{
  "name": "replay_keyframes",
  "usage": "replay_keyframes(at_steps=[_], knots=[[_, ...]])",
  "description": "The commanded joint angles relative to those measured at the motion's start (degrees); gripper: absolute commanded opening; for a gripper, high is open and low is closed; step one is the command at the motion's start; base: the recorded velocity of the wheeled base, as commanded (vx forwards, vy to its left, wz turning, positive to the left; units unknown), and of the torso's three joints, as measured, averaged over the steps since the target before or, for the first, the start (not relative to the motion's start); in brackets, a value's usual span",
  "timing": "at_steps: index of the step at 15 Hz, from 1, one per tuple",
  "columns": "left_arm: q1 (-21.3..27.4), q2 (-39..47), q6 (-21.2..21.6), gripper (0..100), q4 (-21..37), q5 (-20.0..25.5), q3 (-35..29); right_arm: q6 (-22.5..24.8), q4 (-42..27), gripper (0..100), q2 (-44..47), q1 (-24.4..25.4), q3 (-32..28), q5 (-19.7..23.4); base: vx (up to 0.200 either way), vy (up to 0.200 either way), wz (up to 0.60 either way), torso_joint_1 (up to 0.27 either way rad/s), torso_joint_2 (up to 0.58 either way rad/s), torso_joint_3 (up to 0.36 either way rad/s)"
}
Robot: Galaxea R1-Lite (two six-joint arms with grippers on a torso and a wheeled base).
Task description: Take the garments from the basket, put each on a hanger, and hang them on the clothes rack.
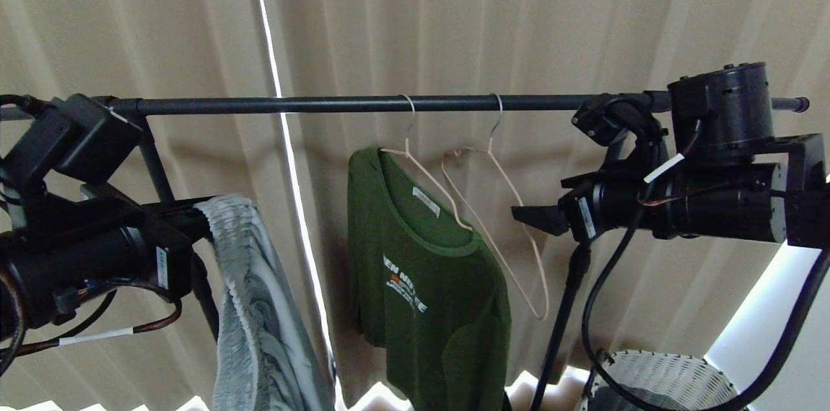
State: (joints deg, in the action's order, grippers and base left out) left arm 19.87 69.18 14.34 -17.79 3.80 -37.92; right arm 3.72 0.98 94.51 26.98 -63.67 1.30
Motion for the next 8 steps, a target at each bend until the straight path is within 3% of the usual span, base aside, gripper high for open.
replay_keyframes(at_steps=[1,3,5,7,8], knots=[[0.0,-0.5,0.1,0,0.0,0.0,0.6,-1.4,-1.3,100,4.3,1.7,-3.1,-1.7,0.000,0.000,0.00,0.000,0.00,0.000],[0.0,-0.5,0.1,0,0.0,0.0,0.7,-5.0,-2.7,100,8.8,3.2,-6.7,-8.9,0.000,0.000,0.00,0.000,0.00,0.000],[0.1,-0.5,0.1,0,0.0,0.0,0.7,-7.9,-4.2,100,11.0,3.4,-9.4,-9.9,0.000,0.000,0.00,0.000,0.00,0.000],[0.2,-0.5,0.1,0,0.0,0.0,0.8,-12.3,-10.3,100,11.7,3.8,-12.8,-10.2,0.000,0.000,0.00,0.000,0.00,0.000],[0.2,-0.5,0.1,0,0.0,0.0,0.8,-12.3,-10.3,100,11.7,3.8,-12.8,-10.2,0.000,0.000,0.00,0.000,0.00,0.000]])
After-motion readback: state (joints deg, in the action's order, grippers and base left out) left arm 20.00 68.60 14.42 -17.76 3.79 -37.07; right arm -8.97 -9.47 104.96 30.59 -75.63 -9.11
